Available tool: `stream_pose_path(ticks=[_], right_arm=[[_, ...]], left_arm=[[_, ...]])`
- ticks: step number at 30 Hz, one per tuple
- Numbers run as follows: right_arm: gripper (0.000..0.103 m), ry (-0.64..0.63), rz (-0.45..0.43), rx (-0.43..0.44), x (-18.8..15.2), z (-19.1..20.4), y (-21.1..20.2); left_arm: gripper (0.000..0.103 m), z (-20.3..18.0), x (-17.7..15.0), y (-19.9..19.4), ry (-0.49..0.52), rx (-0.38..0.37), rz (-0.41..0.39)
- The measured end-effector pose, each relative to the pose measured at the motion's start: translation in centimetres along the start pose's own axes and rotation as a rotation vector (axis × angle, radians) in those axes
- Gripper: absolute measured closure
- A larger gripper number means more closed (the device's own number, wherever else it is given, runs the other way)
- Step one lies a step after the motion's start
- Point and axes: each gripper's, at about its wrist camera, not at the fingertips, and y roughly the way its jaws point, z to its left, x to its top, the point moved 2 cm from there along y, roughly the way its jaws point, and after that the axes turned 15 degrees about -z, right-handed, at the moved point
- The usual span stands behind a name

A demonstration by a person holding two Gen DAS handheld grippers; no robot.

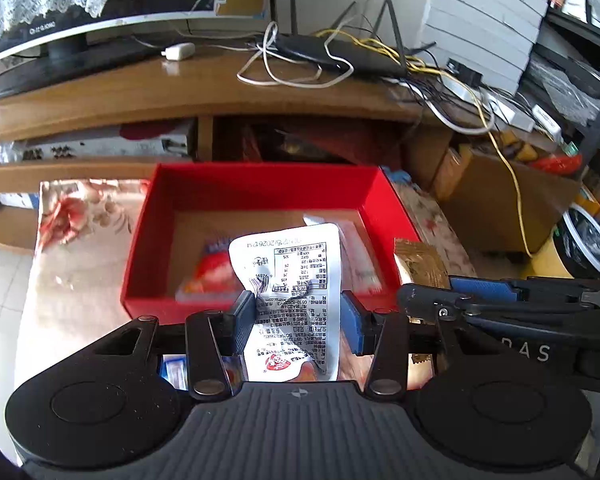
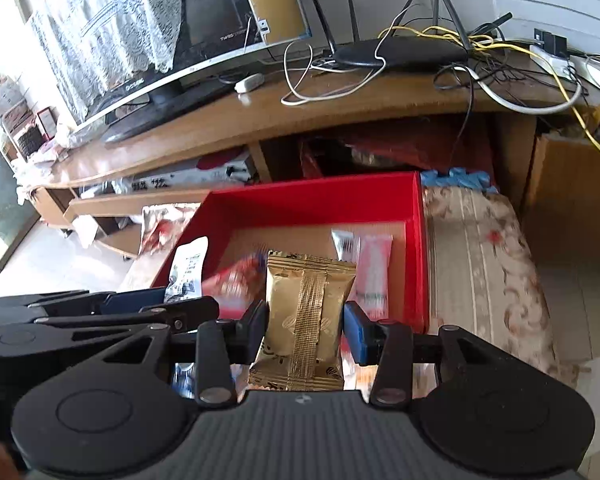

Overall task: Organize snacks
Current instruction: 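Carry the white packet and gold pastry up over the red box, then lower both snacks into the red box and open both grippers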

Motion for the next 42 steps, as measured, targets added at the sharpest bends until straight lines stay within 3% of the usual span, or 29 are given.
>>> stream_pose_path(ticks=[10,22,35,42], right_arm=[[0.058,0.005,0.01,-0.018,2.0,-1.2,5.0],[0.058,-0.008,0.064,-0.036,1.2,-2.4,9.6],[0.058,-0.025,0.119,-0.059,0.1,-2.6,12.0],[0.056,-0.041,0.121,-0.08,0.0,-2.8,12.0]], left_arm=[[0.05,0.8,2.0,4.4,0.001,0.043,0.002],[0.051,1.6,1.6,8.4,0.022,0.106,0.049],[0.051,2.0,0.6,9.7,0.045,0.147,0.068],[0.042,2.1,0.5,9.6,0.035,0.144,0.068]])
